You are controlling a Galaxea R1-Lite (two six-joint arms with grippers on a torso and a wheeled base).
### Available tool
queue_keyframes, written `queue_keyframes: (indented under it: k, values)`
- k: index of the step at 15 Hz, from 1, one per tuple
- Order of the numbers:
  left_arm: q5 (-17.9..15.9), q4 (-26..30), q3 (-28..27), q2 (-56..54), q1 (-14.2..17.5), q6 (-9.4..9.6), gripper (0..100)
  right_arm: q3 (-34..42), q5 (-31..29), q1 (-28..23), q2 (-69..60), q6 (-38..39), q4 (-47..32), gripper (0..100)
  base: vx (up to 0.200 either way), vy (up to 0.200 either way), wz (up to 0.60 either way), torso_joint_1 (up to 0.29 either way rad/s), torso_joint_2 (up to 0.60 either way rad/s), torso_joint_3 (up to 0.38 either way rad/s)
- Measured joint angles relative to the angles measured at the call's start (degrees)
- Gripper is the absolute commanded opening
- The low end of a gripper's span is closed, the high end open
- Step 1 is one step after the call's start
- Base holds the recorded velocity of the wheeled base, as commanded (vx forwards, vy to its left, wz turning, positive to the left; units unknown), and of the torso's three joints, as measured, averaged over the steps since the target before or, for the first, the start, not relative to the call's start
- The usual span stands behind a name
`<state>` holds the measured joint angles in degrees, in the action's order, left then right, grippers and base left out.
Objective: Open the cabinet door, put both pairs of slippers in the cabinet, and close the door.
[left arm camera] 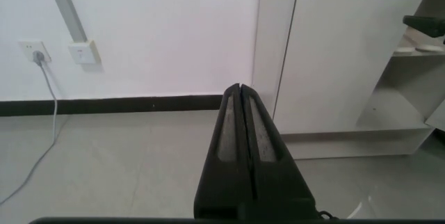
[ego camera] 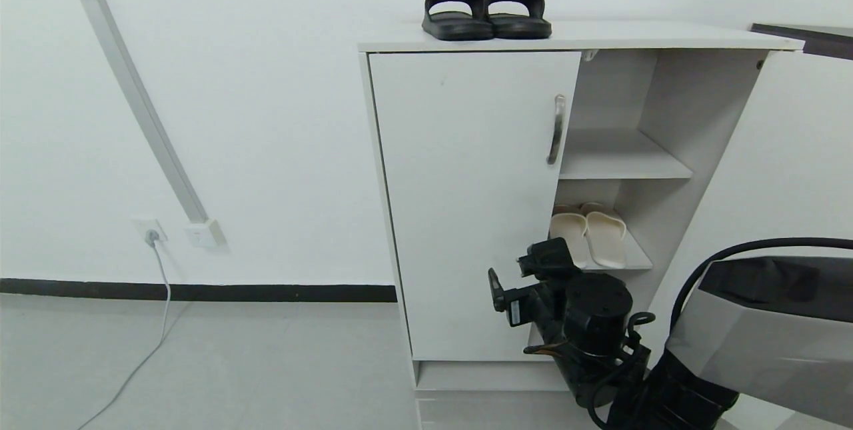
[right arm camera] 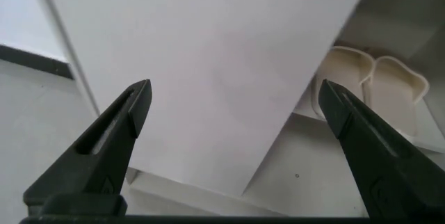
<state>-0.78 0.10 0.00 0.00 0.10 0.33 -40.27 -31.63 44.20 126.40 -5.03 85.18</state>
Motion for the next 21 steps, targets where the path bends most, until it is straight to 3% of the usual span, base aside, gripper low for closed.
queue_keyframes:
  k: [7, 21]
  values:
    - [0.0, 0.0, 0.0, 0.0, 0.0, -0.06, 0, -0.4, 0.4, -0.4, 1.2, 0.0, 1.1, 100, 0.0, 0.0, 0.0, 0.0, -0.01, -0.009]
    - [0.0, 0.0, 0.0, 0.0, 0.0, -0.06, 0, 0.0, 0.2, -0.1, 1.7, -0.4, 1.4, 100, 0.0, 0.0, 0.0, 0.081, -0.42, -0.34]
